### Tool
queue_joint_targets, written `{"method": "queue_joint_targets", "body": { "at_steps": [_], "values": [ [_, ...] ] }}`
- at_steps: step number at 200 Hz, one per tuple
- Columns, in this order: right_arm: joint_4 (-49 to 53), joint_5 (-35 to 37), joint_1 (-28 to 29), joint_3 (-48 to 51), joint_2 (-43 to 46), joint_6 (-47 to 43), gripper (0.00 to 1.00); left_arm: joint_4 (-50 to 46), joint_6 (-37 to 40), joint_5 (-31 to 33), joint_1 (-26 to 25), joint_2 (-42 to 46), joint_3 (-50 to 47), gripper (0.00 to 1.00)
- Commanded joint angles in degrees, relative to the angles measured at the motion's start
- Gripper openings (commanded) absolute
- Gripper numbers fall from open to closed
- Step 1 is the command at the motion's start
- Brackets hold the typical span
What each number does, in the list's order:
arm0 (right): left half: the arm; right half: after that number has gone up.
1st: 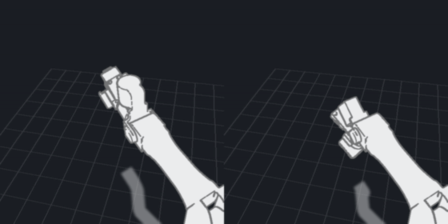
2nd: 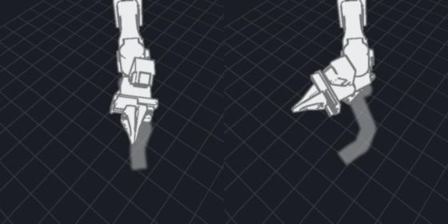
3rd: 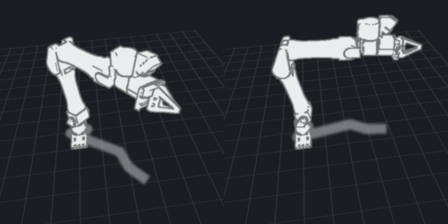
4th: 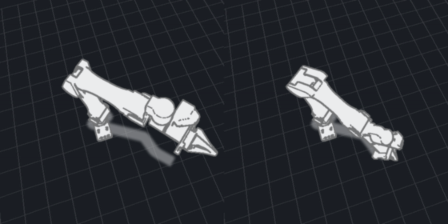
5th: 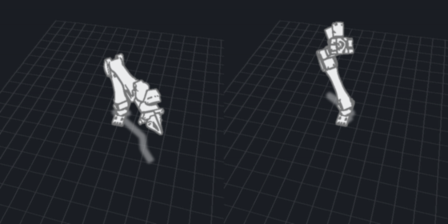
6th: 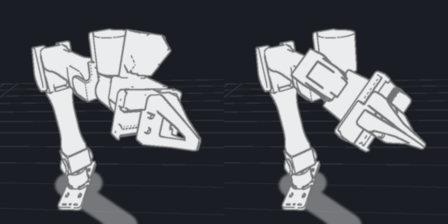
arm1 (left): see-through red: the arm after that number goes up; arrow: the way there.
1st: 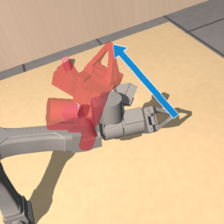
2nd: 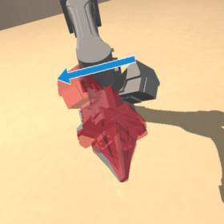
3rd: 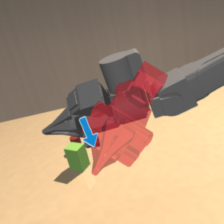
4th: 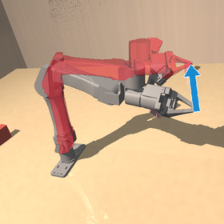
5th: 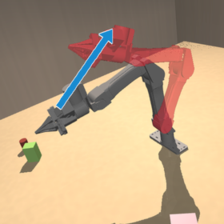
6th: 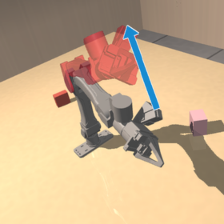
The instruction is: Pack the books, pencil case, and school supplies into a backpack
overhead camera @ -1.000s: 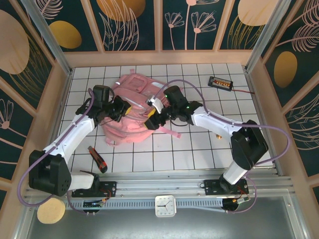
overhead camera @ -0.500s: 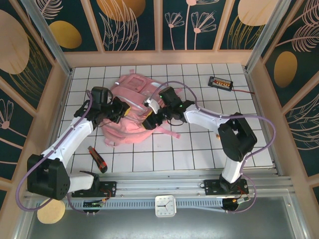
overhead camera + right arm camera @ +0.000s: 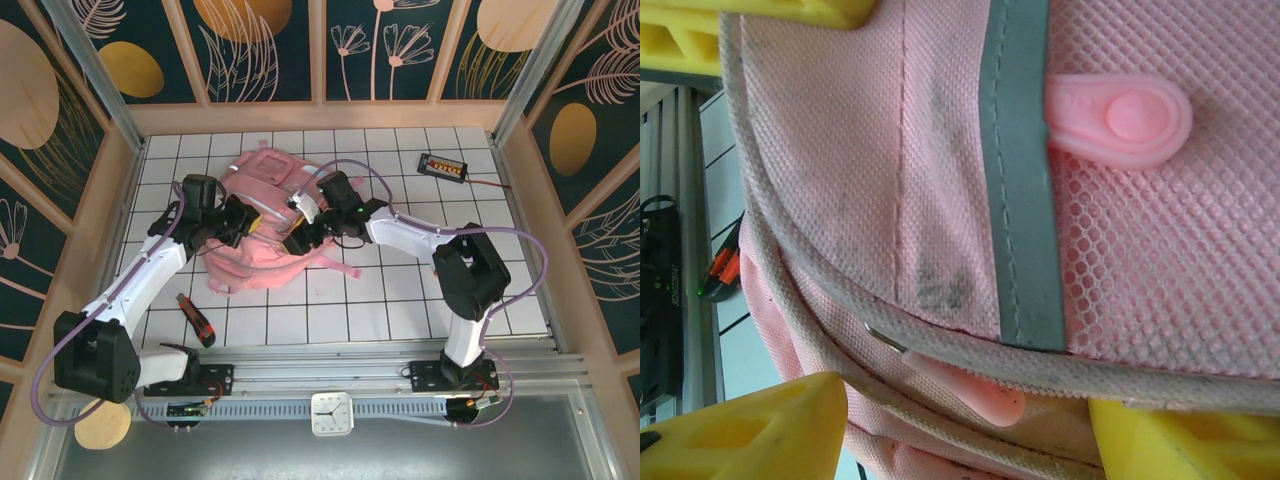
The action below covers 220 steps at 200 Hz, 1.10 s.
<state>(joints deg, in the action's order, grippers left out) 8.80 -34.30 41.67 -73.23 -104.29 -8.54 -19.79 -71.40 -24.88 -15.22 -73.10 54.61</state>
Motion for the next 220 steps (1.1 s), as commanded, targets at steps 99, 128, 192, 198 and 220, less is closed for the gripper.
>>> {"method": "queue_joint_targets", "body": {
  "at_steps": [99, 128, 192, 198, 220],
  "values": [
    [-5.5, 3.5, 1.3, -2.2, -2.2, 1.6, 0.26, 5.9, 1.4, -7.1, -0.6, 3.3, 1.5, 0.00],
    [-5.0, 4.2, 0.3, -0.4, -0.3, 0.8, 0.05, 1.2, 5.5, -6.2, -0.6, 3.1, 2.6, 0.00],
    [0.6, 7.6, -2.4, 2.0, 2.4, -2.8, 0.00, -3.3, 9.2, -4.1, -0.6, 4.0, 2.9, 0.00],
    [1.4, 8.5, -2.4, 2.4, 2.9, -3.3, 0.00, -3.5, 9.4, -3.9, -0.6, 3.9, 3.0, 0.00],
    [3.8, 10.6, -3.2, 4.3, 4.8, -5.0, 0.00, -5.1, 11.0, -2.6, -0.6, 3.3, 4.4, 0.00]
  ]
}}
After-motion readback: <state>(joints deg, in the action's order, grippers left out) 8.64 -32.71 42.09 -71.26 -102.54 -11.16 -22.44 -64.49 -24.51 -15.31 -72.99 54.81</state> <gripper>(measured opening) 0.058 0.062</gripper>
